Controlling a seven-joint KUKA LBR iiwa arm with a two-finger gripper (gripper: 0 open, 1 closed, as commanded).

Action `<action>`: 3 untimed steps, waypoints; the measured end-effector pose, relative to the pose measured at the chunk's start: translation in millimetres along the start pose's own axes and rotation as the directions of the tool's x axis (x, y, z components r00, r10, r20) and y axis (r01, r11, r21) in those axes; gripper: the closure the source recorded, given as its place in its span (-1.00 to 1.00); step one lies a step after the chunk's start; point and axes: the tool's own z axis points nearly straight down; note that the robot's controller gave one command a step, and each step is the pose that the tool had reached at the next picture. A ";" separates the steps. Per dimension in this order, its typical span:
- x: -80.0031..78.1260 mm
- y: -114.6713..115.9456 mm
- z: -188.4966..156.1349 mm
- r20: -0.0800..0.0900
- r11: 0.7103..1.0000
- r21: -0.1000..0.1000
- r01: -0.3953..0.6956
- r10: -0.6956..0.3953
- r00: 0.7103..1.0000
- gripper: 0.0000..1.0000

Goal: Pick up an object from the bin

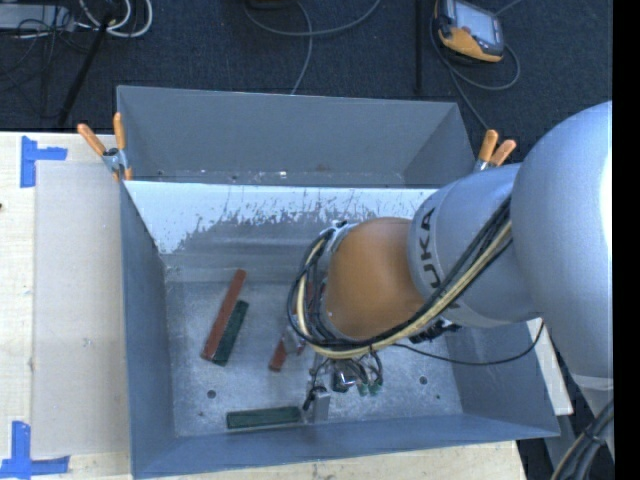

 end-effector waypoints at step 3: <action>2.4 84.5 1.0 0.000 0.992 0.001 -0.123 0.123 0.992 1.00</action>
Offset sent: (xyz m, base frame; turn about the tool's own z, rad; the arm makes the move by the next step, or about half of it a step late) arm -0.0295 0.0386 0.0081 0.1029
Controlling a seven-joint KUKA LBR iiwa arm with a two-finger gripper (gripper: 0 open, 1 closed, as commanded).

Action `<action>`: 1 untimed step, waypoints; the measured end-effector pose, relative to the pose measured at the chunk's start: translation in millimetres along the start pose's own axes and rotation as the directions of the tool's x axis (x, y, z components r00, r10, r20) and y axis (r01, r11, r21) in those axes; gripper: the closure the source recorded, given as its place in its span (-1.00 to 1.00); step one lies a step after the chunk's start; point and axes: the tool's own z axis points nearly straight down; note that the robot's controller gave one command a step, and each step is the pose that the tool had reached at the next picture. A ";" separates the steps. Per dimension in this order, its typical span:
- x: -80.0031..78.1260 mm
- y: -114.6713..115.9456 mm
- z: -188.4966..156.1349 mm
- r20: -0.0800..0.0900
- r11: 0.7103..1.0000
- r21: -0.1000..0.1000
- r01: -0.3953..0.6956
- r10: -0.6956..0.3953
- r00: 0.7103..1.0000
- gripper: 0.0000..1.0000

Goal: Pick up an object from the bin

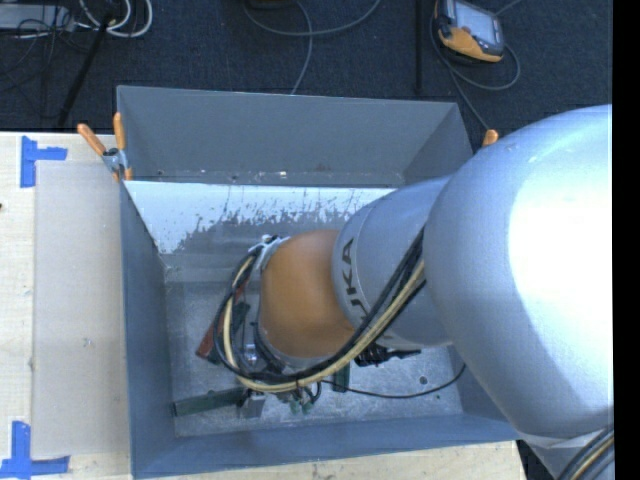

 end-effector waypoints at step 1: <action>11.7 12.2 -124.2 0.008 1.000 -0.003 -0.023 0.023 1.000 1.00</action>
Offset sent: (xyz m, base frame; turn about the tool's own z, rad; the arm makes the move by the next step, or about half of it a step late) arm -0.0132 0.0113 0.1204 0.0245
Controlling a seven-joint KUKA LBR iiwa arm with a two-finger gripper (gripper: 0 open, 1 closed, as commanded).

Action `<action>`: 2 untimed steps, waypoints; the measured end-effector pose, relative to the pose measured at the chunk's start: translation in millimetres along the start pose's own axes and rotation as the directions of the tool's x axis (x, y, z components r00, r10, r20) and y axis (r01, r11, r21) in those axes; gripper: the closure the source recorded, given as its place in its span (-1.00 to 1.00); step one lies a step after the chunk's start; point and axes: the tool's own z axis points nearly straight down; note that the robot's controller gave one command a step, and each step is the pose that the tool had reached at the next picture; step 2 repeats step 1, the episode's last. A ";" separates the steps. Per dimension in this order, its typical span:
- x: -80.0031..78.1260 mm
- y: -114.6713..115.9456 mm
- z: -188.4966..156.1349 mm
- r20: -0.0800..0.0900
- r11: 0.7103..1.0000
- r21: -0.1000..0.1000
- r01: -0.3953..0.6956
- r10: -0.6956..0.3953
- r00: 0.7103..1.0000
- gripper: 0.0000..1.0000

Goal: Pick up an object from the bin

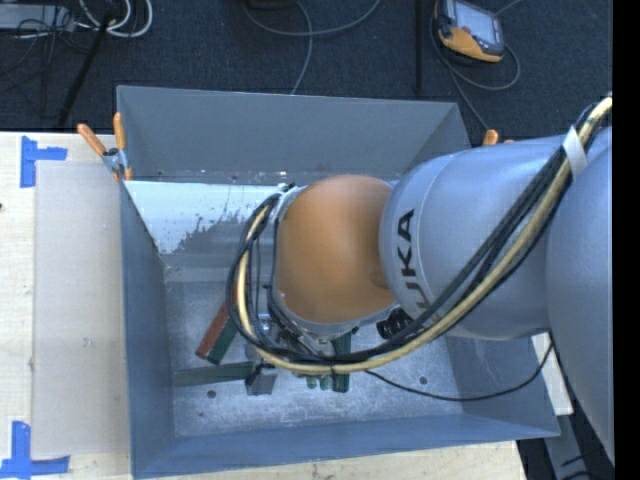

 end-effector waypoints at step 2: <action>2.1 5.9 -37.6 -0.003 0.995 0.002 -0.100 0.100 0.995 1.00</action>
Offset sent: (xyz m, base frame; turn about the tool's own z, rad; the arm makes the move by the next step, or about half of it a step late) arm -0.0033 0.0056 0.0367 0.1009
